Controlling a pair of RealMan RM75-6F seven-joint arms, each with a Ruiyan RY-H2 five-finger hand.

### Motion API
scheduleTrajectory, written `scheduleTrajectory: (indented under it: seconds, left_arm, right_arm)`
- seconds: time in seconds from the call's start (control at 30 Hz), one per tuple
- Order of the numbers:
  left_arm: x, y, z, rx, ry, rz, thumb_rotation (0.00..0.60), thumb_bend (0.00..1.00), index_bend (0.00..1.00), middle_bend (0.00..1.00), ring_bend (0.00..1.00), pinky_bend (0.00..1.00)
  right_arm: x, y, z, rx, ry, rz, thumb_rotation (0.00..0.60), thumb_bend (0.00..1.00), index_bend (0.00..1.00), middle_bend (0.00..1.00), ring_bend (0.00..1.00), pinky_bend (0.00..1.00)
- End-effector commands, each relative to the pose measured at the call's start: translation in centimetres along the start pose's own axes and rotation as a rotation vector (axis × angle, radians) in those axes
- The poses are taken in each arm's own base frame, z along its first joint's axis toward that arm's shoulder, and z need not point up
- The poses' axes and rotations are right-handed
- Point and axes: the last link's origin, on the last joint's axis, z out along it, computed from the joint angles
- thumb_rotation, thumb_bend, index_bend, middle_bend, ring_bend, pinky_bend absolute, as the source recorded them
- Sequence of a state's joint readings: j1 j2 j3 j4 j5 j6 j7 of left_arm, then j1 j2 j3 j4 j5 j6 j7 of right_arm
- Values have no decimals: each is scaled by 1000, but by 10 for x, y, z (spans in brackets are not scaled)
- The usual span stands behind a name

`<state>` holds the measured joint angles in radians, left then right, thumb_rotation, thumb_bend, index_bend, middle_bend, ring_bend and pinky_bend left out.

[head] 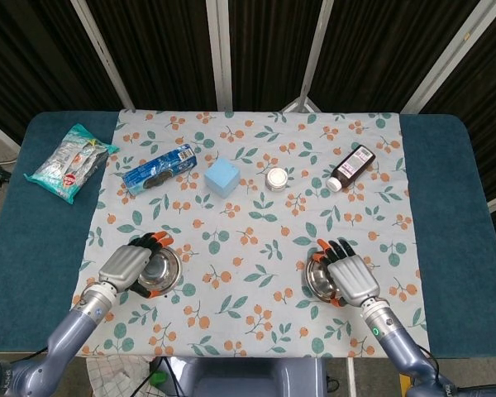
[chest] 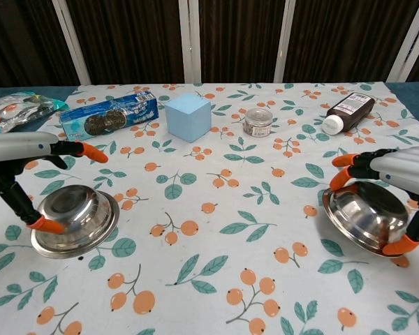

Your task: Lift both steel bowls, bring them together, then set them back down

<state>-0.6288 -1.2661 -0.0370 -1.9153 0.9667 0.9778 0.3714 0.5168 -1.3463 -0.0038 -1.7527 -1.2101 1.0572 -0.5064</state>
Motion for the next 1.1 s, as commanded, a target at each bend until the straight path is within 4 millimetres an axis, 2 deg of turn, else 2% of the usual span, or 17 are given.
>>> scheduleTrajectory:
  seconds: [0.03,0.23,0.37,0.5,0.63,0.73,0.93,1.1]
  left_arm:
    - [5,3,-3,-20,19,-29,600,0,119,0,0,116]
    - [15,6,-14,-47,40,-55,600,0,109,0,0,116]
    - [26,8,-29,-71,73,-88,600,0,102,0,0,116]
    - [36,4,-58,-85,142,-56,600,0,100,0,0,117]
    - [42,-15,-101,-6,252,71,600,0,100,0,0,117]
    - [41,-28,-131,80,341,106,600,0,100,0,0,117]
    - [37,-63,-175,225,445,126,600,0,100,0,0,97]
    - [28,-84,-202,294,502,99,600,0,100,0,0,93]
  right_arm:
    - [-1,-2,0,5,-3,-9,600,0,165,0,29,7]
    - [1,-4,1,-7,-16,8,600,0,39,0,24,1]
    - [4,-4,1,-14,-15,45,600,0,21,0,24,1]
    - [14,-1,-6,-22,24,113,600,0,41,0,28,1]
    - [30,8,-19,-46,148,144,600,0,129,0,50,1]
    - [39,24,-35,-98,220,85,600,0,135,0,57,1]
    - [53,48,-67,-209,253,78,600,0,135,0,59,1]
    - [51,60,-94,-234,291,95,600,0,135,0,59,1]
